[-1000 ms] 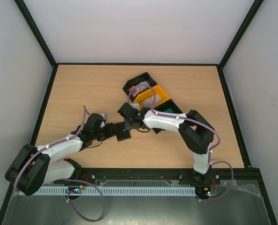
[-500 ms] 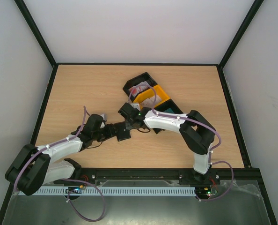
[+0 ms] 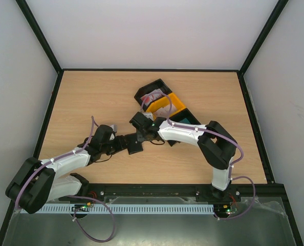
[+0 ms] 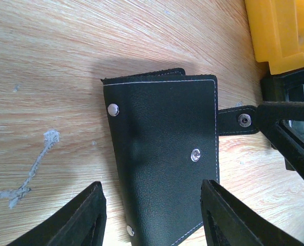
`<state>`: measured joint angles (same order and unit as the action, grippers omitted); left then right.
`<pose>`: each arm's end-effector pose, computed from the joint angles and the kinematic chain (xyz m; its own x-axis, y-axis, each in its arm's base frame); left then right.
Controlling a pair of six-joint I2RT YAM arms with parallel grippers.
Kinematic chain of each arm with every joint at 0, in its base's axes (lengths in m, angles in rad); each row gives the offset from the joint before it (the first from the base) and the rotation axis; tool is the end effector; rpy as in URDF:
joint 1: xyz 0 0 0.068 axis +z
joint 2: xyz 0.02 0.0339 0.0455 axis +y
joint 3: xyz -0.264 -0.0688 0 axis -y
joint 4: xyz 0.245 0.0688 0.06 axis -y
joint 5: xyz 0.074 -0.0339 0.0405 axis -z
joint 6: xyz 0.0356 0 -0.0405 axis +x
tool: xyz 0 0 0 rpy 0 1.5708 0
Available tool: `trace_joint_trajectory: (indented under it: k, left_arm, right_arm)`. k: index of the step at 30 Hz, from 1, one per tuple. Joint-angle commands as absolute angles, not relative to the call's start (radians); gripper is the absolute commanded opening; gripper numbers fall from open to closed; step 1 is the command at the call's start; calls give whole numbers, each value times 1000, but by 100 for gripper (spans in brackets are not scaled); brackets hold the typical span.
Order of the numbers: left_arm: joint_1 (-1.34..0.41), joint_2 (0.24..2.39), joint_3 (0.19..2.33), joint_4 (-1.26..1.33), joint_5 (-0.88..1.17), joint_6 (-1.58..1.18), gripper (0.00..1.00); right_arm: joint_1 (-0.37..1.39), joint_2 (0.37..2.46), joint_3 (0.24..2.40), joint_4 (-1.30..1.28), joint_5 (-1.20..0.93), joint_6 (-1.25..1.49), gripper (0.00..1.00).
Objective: Put the credit cards into the card holder
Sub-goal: Close the card holder at the center of the board.
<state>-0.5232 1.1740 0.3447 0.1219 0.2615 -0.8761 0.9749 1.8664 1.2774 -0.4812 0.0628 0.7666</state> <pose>0.1774 -0.1129 0.1464 -0.8619 -0.3596 -0.3575 -0.0145 0.7223 -0.6915 0.2188 0.3187 0.1837 -0.9159 -0.1171 -0.3839 -0.2412 0.9251 0.2933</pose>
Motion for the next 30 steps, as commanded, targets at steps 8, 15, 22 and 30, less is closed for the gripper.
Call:
trace_joint_trajectory:
  k: [8, 15, 22, 30]
  left_arm:
    - [-524, 1173, 329, 133, 265, -877, 53]
    - [-525, 1170, 328, 134, 267, -880, 53]
    - [-525, 1193, 326, 152, 284, -889, 55]
    - [-525, 1233, 306, 193, 286, -910, 50]
  right_arm:
    - [975, 1856, 1261, -491, 64, 765, 2]
    - [975, 1838, 1243, -449, 25, 746, 2]
    - [949, 1773, 1117, -267, -121, 606, 2]
    - [911, 1719, 1048, -163, -239, 542, 2]
